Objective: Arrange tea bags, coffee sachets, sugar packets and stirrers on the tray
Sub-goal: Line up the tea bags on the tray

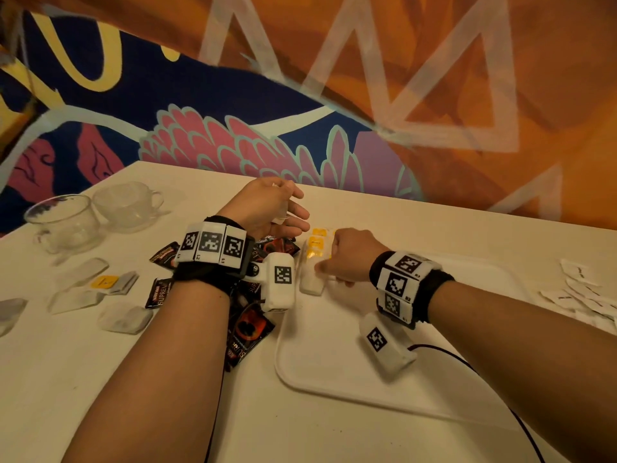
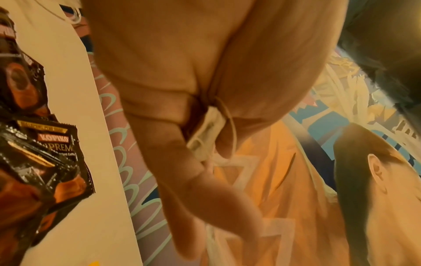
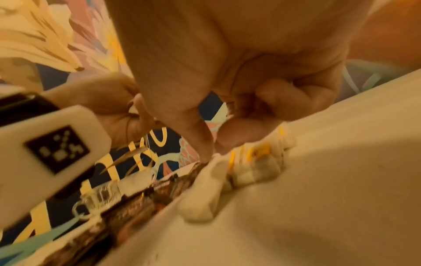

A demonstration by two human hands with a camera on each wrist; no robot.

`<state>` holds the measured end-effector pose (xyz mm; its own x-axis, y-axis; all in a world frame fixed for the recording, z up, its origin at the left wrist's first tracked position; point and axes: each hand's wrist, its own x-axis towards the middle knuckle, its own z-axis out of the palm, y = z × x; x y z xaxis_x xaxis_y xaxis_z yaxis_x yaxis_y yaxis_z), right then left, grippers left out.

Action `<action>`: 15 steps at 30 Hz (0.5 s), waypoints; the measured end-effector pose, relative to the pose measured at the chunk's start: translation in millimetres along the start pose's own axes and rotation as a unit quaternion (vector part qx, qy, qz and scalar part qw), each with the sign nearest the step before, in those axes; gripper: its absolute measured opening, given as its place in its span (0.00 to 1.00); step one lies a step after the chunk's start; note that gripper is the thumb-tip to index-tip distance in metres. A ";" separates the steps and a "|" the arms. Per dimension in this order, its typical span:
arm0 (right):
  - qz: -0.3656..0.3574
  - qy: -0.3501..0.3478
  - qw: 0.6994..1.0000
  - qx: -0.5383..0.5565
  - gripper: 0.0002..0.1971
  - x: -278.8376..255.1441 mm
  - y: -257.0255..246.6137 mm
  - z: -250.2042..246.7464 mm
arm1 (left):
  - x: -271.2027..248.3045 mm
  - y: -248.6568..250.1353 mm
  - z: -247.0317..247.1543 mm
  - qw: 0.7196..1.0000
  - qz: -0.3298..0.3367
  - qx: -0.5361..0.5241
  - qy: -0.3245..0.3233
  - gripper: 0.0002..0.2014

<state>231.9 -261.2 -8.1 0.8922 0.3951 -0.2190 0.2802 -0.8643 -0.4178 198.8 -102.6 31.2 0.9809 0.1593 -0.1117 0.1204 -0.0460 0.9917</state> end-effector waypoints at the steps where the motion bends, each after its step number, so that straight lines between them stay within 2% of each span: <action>1: 0.002 0.024 1.000 0.012 0.15 1.6 0.2 -5.3 | -1.0 -0.1 0.0 1.000 0.003 -0.009 -0.011 0.17; 3: -0.019 0.099 0.993 0.066 0.16 3.2 -1.2 -18.5 | -4.0 0.9 0.8 0.999 0.007 -0.030 -0.038 0.19; 5: -0.071 0.148 0.972 0.170 0.14 0.7 -7.1 -33.0 | -8.0 2.8 3.0 0.996 0.013 -0.051 -0.070 0.20; 7: -0.120 0.130 0.953 0.246 0.14 -4.1 -15.2 -44.5 | -12.7 5.0 6.4 0.993 0.023 -0.058 -0.102 0.21; 10: -0.158 0.081 0.945 0.274 0.12 -9.0 -21.9 -51.5 | -16.5 7.2 11.9 0.985 0.034 -0.057 -0.160 0.24; 12: -0.165 0.059 0.933 0.316 0.03 -10.7 -20.1 -52.0 | -15.3 7.0 13.8 0.980 0.028 -0.058 -0.190 0.29; 15: -0.156 0.058 0.897 0.410 0.06 -12.2 -13.0 -51.3 | -13.5 5.0 14.4 0.980 0.007 -0.067 -0.187 0.34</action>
<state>235.6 -270.8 45.3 0.8599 0.5019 0.0934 0.2093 -0.1796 -0.9612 188.4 -119.2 36.7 0.9726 -0.2143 -0.0896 0.1107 0.0884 0.9899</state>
